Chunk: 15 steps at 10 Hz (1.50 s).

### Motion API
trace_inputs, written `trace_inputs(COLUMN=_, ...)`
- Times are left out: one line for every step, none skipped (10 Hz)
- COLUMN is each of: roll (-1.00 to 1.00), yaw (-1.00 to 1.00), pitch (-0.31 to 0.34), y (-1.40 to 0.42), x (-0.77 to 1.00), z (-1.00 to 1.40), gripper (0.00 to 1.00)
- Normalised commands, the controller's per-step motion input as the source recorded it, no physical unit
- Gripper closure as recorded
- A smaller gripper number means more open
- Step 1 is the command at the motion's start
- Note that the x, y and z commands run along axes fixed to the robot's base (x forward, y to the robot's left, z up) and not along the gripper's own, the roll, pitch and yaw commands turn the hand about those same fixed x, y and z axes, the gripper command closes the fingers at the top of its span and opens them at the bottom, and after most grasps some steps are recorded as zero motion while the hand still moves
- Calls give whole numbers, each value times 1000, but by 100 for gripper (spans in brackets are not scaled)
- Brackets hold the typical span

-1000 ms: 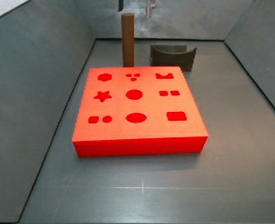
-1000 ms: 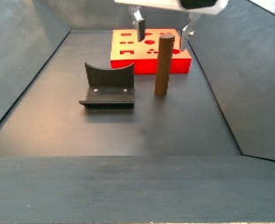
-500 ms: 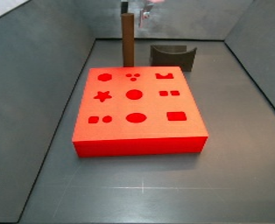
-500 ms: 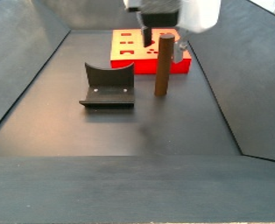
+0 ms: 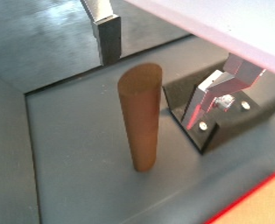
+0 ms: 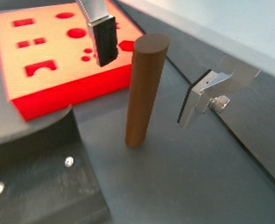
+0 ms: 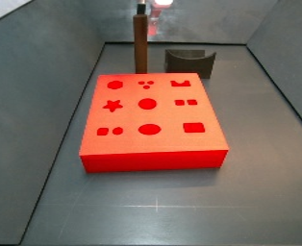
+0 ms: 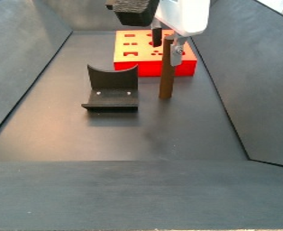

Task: Pick up the oval object. Move up. Move to above the board. Insert the oval object.
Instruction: Pick up the oval object.

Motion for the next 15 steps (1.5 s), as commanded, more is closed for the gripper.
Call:
trace_inputs(roll=0, yaw=-43, pitch=-37, y=-97, x=-371, z=0, gripper=0)
trace_inputs(roll=0, yaw=0, pitch=-54, y=-14, x=-477, z=-74, gripper=0)
trace_inputs(roll=-10, yaw=0, pitch=-51, y=0, x=-203, z=0, gripper=0)
trace_inputs(roll=0, yaw=0, pitch=0, y=0, x=0, z=0, gripper=100)
trace_inputs(roll=0, yaw=0, pitch=0, y=0, x=0, z=0, gripper=100)
trace_inputs(roll=0, yaw=0, pitch=0, y=0, x=0, z=0, gripper=100)
trace_inputs(roll=0, yaw=0, pitch=0, y=0, x=0, z=0, gripper=100)
trace_inputs(roll=0, yaw=0, pitch=0, y=0, x=0, z=0, gripper=100)
trace_inputs(roll=0, yaw=0, pitch=0, y=0, x=0, z=0, gripper=100)
trace_inputs(roll=0, yaw=0, pitch=0, y=0, x=0, z=0, gripper=100)
trace_inputs(roll=0, yaw=0, pitch=0, y=0, x=0, z=0, gripper=100)
trace_inputs(roll=0, yaw=0, pitch=0, y=0, x=0, z=0, gripper=100)
trace_inputs(roll=0, yaw=0, pitch=0, y=0, x=0, z=0, gripper=100)
trace_inputs(roll=0, yaw=0, pitch=0, y=0, x=0, z=0, gripper=100)
trace_inputs(roll=0, yaw=0, pitch=0, y=0, x=0, z=0, gripper=100)
